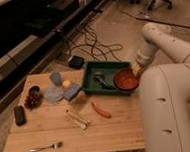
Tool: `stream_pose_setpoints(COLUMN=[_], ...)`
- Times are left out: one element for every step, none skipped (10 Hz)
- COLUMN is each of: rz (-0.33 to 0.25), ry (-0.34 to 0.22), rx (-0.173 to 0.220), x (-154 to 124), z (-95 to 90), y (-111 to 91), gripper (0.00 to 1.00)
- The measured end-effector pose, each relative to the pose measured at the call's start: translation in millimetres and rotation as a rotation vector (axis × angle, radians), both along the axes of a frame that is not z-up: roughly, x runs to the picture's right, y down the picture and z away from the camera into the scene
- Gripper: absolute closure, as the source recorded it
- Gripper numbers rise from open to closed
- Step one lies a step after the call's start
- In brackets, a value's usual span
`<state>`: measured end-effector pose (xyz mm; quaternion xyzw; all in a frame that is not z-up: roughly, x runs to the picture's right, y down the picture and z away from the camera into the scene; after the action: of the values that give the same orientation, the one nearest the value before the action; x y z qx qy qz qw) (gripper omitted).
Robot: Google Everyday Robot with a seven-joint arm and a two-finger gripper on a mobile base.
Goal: Stack bowls into tray
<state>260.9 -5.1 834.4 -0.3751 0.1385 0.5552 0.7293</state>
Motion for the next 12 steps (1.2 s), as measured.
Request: stream_pose_setpoints(rz=[0.013, 0.030, 0.066, 0.091, 0.111, 0.125, 0.131, 0.134, 0.140, 0.143, 0.148, 0.152], ry=[0.005, 0.011, 0.016, 0.017, 0.019, 0.019, 0.020, 0.021, 0.026, 0.030, 0.035, 0.040], rx=[0.004, 0.007, 0.010, 0.010, 0.011, 0.008, 0.011, 0.013, 0.019, 0.022, 0.030, 0.037], x=[-0.1, 0.0, 1.3, 2.6, 4.5, 3.5, 0.3, -2.1, -2.9, -2.7, -1.8, -0.8], z=[3.2, 7.1, 11.0, 13.4, 14.5, 17.1, 19.7, 21.0, 22.4, 23.4, 24.5, 27.0], y=[-0.6, -0.6, -1.2, -0.4, -0.1, 1.2, 1.1, 1.0, 0.5, 0.7, -0.3, -1.4], gripper=[1.00, 1.00, 1.00, 1.00, 1.00, 1.00, 1.00, 1.00, 1.00, 1.00, 1.00, 1.00])
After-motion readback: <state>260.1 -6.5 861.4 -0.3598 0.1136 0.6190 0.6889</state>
